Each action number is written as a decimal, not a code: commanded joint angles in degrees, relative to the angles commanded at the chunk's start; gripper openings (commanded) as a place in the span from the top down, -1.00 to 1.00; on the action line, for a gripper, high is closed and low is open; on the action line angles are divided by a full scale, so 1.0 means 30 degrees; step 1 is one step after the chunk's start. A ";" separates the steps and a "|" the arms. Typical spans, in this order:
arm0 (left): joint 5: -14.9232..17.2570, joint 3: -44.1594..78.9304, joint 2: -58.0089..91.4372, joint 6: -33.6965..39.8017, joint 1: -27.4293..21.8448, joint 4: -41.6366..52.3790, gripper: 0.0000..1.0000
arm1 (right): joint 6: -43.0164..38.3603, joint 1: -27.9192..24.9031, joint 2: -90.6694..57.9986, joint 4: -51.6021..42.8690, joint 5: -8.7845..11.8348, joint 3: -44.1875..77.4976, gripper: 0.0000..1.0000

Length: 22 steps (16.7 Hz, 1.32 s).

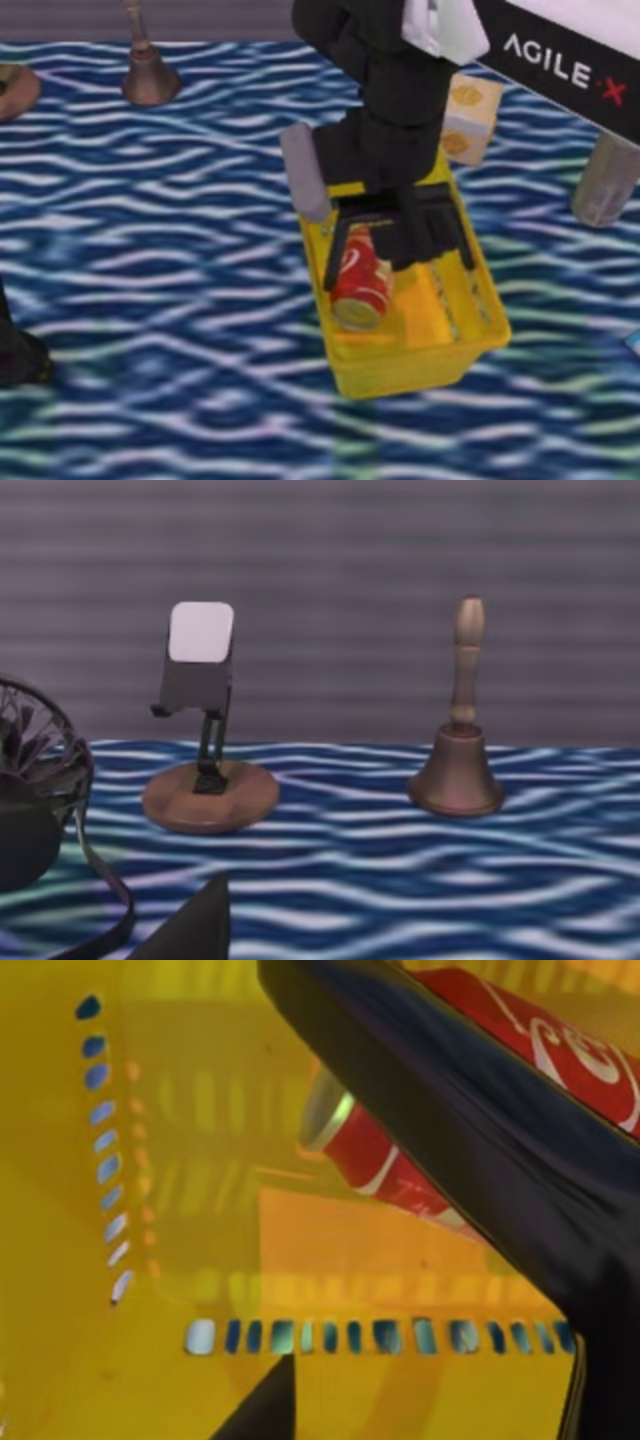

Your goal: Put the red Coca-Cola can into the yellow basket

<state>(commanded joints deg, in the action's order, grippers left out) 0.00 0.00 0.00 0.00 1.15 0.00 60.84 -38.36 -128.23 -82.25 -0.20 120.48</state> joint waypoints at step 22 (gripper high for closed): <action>0.0000 0.0000 0.0000 0.0000 0.0000 0.0000 -1.00 | 0.0000 0.0000 0.0000 0.0000 0.0000 0.0000 1.00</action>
<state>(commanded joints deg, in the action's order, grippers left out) 0.00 0.00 0.00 0.00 1.15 0.00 60.84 -38.36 -128.23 -82.25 -0.20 120.48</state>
